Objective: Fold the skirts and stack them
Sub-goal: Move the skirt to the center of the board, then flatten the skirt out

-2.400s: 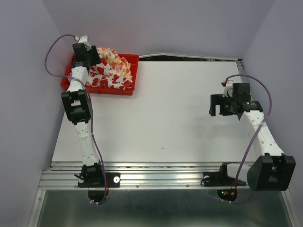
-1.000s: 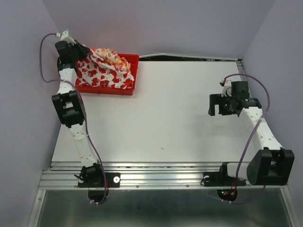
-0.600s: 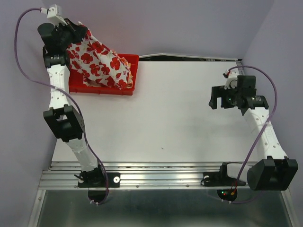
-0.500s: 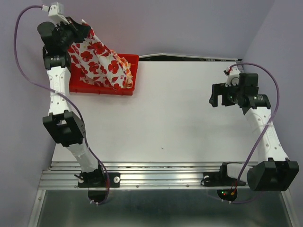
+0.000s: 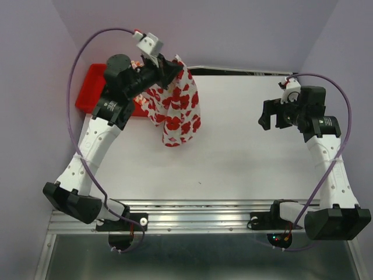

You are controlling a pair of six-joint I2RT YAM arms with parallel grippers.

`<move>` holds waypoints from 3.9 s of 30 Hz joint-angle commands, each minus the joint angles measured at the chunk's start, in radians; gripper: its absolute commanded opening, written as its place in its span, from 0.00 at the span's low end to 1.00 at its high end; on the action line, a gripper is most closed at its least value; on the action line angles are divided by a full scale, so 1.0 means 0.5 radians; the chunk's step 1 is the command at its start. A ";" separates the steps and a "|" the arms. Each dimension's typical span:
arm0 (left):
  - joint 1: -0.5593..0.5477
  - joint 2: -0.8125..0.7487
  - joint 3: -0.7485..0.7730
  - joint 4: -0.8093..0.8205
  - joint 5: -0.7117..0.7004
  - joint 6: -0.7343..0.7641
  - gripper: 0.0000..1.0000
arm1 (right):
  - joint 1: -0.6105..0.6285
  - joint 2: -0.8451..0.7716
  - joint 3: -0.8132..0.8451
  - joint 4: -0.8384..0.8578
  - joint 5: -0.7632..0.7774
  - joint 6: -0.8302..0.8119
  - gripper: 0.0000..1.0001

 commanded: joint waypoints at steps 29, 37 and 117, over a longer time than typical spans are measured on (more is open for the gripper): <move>-0.613 0.820 0.239 -0.440 -0.158 0.366 0.89 | -0.049 0.428 -0.077 -0.045 -0.452 0.104 0.98; -0.239 0.433 -0.411 -0.373 -0.136 0.096 0.79 | -0.049 0.680 -0.047 0.320 -0.545 0.564 0.94; -0.076 0.838 -0.507 -0.250 -0.161 0.080 0.00 | 0.276 2.229 0.883 1.078 -0.210 0.890 0.65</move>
